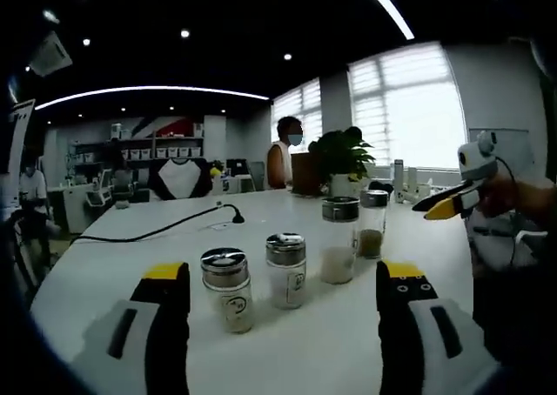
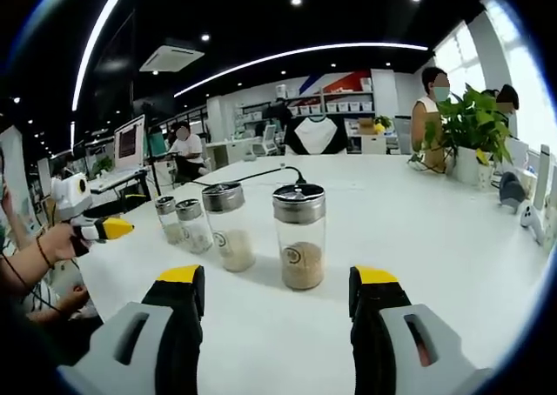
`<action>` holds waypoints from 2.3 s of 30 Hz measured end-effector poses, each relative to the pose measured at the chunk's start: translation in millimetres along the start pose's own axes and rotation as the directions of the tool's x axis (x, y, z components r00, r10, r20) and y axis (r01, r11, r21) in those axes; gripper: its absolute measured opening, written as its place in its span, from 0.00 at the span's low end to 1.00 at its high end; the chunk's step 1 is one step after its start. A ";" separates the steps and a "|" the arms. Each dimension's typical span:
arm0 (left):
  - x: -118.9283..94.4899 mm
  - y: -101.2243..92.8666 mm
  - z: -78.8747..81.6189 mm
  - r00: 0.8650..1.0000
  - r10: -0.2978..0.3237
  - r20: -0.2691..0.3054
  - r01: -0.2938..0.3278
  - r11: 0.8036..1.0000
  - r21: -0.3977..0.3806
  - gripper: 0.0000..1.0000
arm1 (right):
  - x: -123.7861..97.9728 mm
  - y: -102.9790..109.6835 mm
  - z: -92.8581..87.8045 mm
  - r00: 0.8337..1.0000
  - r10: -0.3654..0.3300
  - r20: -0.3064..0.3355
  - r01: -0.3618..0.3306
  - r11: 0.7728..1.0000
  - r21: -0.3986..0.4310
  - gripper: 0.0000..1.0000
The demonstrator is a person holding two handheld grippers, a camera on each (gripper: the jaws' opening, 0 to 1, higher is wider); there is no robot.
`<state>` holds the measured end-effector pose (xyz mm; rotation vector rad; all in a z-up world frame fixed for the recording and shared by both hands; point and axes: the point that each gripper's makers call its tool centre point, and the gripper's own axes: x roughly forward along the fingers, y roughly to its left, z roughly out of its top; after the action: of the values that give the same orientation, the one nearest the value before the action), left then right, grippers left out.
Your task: Rotate the seasoning bottle until the label or dispensing opening points toward the visible target arrow and the bottle remains upright within the marked orientation range
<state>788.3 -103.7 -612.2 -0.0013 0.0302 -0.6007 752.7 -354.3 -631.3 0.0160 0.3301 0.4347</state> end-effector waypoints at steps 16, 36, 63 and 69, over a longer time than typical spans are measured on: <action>-15.8 -16.2 11.9 0.996 0.065 0.065 -0.067 0.997 0.038 1.00 | 5.2 5.8 3.2 0.994 0.010 0.109 -0.005 0.999 -0.046 0.75; -24.1 -25.9 0.5 0.991 0.082 0.109 -0.092 0.991 0.094 1.00 | 15.4 8.6 -24.4 0.985 -0.001 0.172 0.005 1.000 -0.023 0.99; -28.5 -17.8 -6.3 0.989 0.109 0.101 -0.113 0.993 0.031 1.00 | 13.5 5.5 -26.5 0.987 -0.011 0.162 0.017 0.999 -0.034 0.99; -25.8 -17.7 -10.1 0.990 0.107 0.090 -0.110 0.994 0.021 1.00 | 15.2 5.8 -29.6 0.988 -0.010 0.152 0.015 0.999 -0.032 0.99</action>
<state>756.8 -103.6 -621.3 -0.0009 -0.0639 -0.4916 753.9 -344.3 -663.5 0.0144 0.1727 0.4242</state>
